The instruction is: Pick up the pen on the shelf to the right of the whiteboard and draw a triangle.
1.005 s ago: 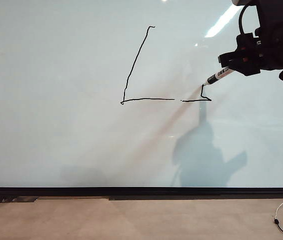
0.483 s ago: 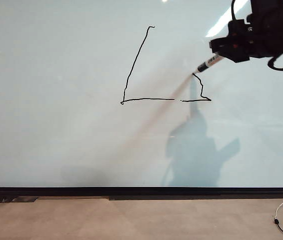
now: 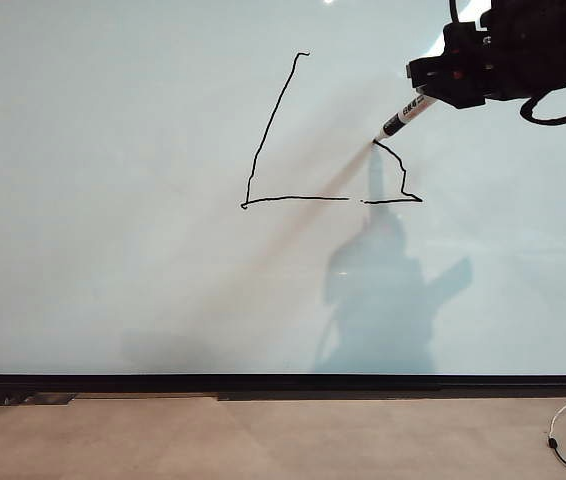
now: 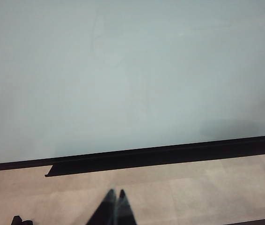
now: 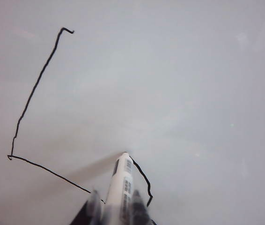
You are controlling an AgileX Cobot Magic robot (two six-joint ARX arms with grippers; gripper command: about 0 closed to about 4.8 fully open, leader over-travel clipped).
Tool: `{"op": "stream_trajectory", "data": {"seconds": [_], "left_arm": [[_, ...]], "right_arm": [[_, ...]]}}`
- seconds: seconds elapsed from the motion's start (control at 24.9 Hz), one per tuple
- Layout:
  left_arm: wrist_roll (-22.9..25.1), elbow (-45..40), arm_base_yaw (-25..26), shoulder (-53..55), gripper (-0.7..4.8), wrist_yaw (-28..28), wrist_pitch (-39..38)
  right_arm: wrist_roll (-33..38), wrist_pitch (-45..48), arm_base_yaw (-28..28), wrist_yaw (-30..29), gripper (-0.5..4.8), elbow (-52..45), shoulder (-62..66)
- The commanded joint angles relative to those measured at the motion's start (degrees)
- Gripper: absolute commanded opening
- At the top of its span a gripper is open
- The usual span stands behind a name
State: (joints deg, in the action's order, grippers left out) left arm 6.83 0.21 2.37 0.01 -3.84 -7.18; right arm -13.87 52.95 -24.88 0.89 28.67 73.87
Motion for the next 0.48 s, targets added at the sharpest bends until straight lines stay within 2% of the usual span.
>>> {"op": "stream_trajectory", "data": {"seconds": [0.04, 0.48], "left_arm": [[0.04, 0.20, -0.04, 0.00, -0.05, -0.04, 0.37], [0.04, 0.20, -0.02, 0.00, -0.05, -0.04, 0.37]], "right_arm": [[-0.11, 1.75, 0.04, 0.22, -0.07, 0.92, -0.15], [-1.40, 1.73, -1.81, 0.26, -0.07, 1.84, -0.20]]}}
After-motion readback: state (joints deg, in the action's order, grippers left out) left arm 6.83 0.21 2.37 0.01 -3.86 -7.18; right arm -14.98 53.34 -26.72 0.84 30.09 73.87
